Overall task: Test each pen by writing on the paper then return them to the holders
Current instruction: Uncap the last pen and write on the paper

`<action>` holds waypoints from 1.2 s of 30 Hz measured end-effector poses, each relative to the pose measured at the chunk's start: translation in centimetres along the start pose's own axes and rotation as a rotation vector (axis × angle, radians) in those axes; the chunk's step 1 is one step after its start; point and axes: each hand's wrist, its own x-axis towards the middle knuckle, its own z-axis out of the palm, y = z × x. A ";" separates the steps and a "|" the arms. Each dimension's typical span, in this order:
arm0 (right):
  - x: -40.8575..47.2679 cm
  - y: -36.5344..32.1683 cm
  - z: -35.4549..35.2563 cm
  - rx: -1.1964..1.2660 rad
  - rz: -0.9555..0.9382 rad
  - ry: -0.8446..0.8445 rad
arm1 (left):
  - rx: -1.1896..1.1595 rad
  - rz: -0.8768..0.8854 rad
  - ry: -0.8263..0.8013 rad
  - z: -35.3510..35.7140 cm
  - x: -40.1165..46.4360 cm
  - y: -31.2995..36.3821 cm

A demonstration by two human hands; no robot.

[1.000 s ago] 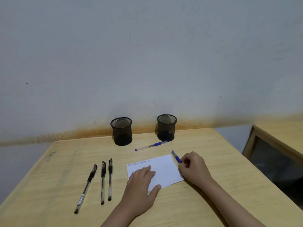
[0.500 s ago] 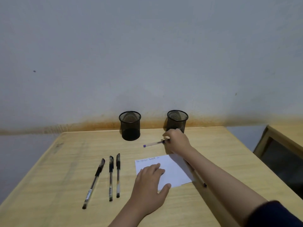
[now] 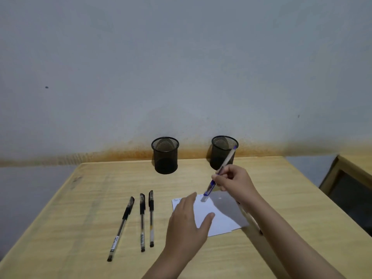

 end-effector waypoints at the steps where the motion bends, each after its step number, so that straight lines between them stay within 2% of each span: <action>1: -0.9 0.2 -0.1 0.019 0.035 -0.023 | -0.031 -0.015 0.030 -0.1 0.0 0.1; 5: -2.7 1.5 0.5 0.087 0.100 -0.082 | -0.098 0.000 0.099 -0.2 -0.3 0.4; 10: -3.5 2.4 2.0 0.100 0.099 -0.119 | -0.101 0.110 0.158 -0.4 -0.3 0.3; 16: -4.2 2.3 2.2 0.233 0.040 -0.019 | -0.086 0.144 0.217 -0.6 -0.2 1.1; 26: -4.7 1.0 3.0 0.420 -0.016 -0.004 | -0.142 0.091 0.226 -3.0 -0.2 3.6; 36: -4.9 0.4 2.6 0.464 -0.060 0.012 | -0.276 -0.031 0.187 -3.5 -0.9 5.2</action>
